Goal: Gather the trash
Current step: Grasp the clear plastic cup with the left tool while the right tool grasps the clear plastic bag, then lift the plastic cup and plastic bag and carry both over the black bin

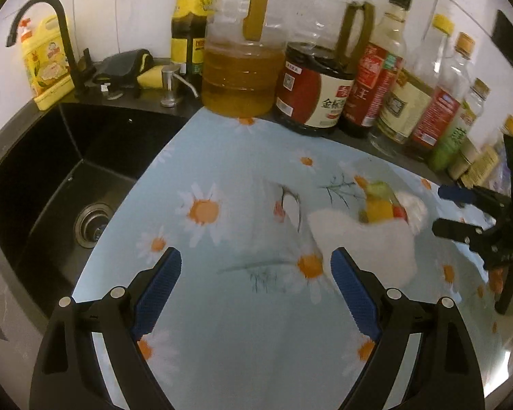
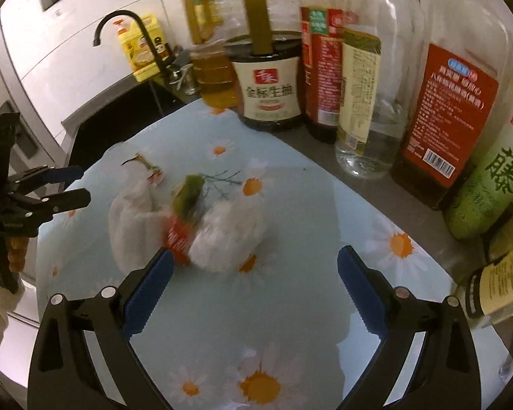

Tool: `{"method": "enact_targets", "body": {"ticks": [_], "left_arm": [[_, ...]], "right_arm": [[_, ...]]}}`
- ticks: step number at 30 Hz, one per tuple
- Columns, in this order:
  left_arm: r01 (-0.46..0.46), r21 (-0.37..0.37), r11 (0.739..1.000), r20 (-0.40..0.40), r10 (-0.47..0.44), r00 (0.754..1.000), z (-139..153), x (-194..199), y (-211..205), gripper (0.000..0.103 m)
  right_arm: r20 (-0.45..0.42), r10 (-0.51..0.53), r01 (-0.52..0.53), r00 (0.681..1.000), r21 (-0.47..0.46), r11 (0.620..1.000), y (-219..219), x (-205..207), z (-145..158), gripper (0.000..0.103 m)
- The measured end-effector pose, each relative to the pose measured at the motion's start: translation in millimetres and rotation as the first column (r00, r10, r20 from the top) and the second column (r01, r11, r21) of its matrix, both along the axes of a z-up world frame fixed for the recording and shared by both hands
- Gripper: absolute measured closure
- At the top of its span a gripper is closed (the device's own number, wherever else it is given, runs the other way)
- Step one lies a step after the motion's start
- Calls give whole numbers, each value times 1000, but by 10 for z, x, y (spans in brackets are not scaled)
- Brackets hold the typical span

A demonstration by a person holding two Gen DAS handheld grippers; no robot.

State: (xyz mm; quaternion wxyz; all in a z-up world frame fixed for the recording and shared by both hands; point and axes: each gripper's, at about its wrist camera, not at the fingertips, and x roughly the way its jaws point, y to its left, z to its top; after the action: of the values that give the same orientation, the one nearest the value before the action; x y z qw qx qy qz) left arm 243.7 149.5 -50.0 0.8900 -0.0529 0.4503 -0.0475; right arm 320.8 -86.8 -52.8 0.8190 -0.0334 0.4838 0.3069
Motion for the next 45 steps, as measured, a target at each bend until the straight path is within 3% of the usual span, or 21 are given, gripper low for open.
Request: {"method": "enact_targets", "body": {"ticks": [9, 12, 14, 15, 22, 36, 45], "left_arm": [[-17, -11, 1000, -59, 16, 998, -127, 390, -21, 16], [-17, -18, 1000, -79, 16, 997, -187, 458, -30, 18], [-14, -41, 999, -86, 10, 996, -203, 482, -26, 34], [-7, -54, 999, -100, 2, 995, -215, 498, -22, 47], [7, -33, 999, -101, -10, 995, -143, 435, 1, 54], [-8, -5, 1000, -78, 7, 997, 38, 56, 105, 54], [8, -60, 998, -39, -10, 999, 131, -331, 84, 53]], "right_arm": [[-58, 47, -44, 997, 52, 998, 46, 176, -124, 12], [-85, 79, -73, 993, 74, 995, 77, 202, -161, 31], [-86, 101, -93, 991, 91, 991, 85, 187, -156, 52], [-79, 108, -101, 991, 85, 991, 93, 178, -152, 52], [-67, 98, -94, 993, 57, 994, 48, 117, -119, 53], [-29, 50, -50, 998, 19, 999, -127, -167, 120, 53], [4, 69, -69, 998, -1, 998, -20, -485, 348, 53]]}}
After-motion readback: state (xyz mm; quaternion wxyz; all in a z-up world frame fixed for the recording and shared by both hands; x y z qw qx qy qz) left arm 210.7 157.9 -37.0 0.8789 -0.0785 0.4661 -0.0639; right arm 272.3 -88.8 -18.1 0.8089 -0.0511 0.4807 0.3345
